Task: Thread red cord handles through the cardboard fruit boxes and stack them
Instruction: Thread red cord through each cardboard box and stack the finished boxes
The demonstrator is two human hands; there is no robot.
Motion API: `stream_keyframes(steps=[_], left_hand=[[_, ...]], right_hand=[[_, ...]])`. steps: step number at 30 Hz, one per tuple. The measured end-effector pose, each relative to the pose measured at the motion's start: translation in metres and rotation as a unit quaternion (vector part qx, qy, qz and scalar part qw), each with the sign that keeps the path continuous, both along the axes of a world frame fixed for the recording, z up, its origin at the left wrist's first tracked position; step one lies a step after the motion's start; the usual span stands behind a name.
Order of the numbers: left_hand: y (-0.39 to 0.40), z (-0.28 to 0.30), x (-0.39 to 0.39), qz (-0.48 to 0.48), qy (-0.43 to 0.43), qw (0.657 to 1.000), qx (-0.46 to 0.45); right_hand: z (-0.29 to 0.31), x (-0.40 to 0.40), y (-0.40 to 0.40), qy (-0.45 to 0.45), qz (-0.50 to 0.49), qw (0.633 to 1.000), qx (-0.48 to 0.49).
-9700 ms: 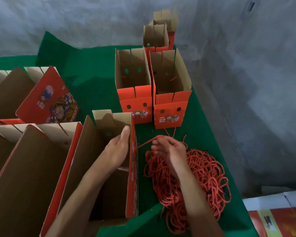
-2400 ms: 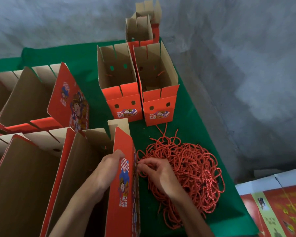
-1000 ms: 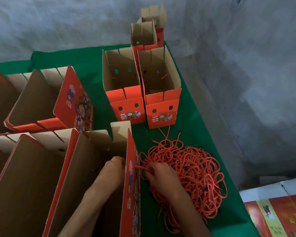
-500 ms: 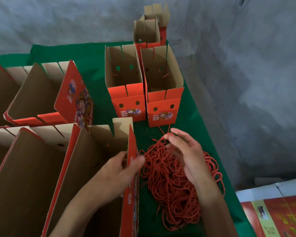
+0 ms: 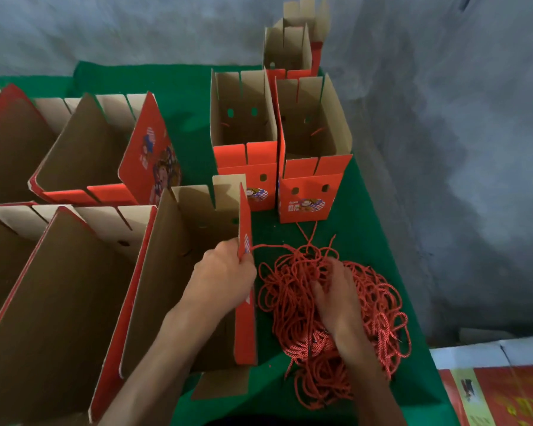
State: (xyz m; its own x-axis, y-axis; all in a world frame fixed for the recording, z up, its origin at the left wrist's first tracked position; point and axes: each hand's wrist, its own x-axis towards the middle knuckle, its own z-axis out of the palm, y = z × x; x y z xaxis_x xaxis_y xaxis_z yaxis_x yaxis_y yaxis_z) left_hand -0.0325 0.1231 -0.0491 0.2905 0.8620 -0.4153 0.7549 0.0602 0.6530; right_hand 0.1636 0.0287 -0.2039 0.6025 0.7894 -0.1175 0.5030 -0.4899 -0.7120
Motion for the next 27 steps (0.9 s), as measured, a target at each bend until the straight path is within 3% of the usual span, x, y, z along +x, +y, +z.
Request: stream_keyframes(steps=[2,4,6,8,11,13,16,19,22,24,27], left_hand=[[0.000,0.001,-0.002,0.008,-0.037,0.999,-0.025],[-0.001,0.006,-0.007,0.003,-0.085,0.994,-0.071],[-0.004,0.011,-0.012,-0.029,-0.115,0.981,-0.151],[-0.010,0.013,-0.015,-0.064,-0.116,0.967,-0.218],[-0.013,0.012,-0.018,-0.066,-0.123,0.960,-0.242],[-0.013,0.012,-0.019,-0.056,-0.123,0.962,-0.238],[-0.012,0.011,-0.023,-0.036,-0.126,0.961,-0.245],[-0.011,0.010,-0.026,-0.026,-0.128,0.961,-0.246],[-0.011,0.009,-0.027,-0.019,-0.127,0.960,-0.248],[-0.011,0.009,-0.027,-0.022,-0.124,0.961,-0.247],[-0.012,0.007,-0.026,-0.040,-0.116,0.961,-0.249]], right_hand=[[0.003,-0.001,-0.012,-0.061,0.007,0.997,-0.039],[0.000,-0.004,-0.020,0.020,0.055,0.984,-0.168],[0.000,-0.013,-0.025,0.088,0.108,0.941,-0.310],[-0.002,-0.022,-0.026,0.070,0.125,0.916,-0.375],[-0.004,-0.030,-0.023,0.002,0.133,0.917,-0.375],[-0.004,-0.030,-0.021,0.013,0.137,0.919,-0.369],[-0.004,-0.030,-0.017,0.169,0.074,0.933,-0.309],[0.006,-0.030,-0.014,0.342,0.033,0.928,-0.141],[0.018,-0.020,-0.016,0.410,0.020,0.912,-0.002],[0.023,-0.008,-0.022,0.374,0.048,0.926,-0.021],[0.026,0.007,-0.032,0.247,0.208,0.926,-0.194]])
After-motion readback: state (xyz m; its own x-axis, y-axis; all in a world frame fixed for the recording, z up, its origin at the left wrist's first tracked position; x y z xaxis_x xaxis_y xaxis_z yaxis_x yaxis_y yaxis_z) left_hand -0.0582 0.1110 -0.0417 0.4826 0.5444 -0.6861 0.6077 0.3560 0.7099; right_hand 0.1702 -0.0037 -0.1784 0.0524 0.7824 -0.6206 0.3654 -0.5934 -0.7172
